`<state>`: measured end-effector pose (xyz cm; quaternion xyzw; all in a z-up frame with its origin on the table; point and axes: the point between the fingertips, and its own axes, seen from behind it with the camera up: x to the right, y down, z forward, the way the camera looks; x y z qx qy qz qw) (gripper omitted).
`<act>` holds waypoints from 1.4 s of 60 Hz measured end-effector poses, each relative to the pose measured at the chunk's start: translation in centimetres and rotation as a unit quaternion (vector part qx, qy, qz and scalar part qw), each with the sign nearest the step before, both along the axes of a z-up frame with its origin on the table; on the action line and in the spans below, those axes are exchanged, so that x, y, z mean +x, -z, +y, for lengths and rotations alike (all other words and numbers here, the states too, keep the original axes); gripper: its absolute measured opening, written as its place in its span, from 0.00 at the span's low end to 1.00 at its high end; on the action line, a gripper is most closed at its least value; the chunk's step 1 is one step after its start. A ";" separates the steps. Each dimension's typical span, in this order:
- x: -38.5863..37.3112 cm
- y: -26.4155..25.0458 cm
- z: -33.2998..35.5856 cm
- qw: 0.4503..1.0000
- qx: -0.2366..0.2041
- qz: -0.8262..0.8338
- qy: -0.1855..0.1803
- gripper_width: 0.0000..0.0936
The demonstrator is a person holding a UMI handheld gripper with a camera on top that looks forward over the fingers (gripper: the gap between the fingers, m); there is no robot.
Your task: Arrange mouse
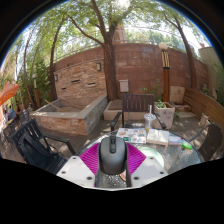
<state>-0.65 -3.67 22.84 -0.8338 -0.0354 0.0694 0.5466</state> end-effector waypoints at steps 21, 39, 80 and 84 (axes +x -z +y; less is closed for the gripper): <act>12.4 18.1 13.1 0.988 -0.140 -0.017 0.066 0.39; 14.1 20.6 11.5 0.984 -0.163 -0.039 0.056 0.91; 7.7 2.4 -13.1 0.987 -0.103 -0.075 0.094 0.92; 7.6 2.0 -14.0 0.987 -0.101 -0.078 0.095 0.92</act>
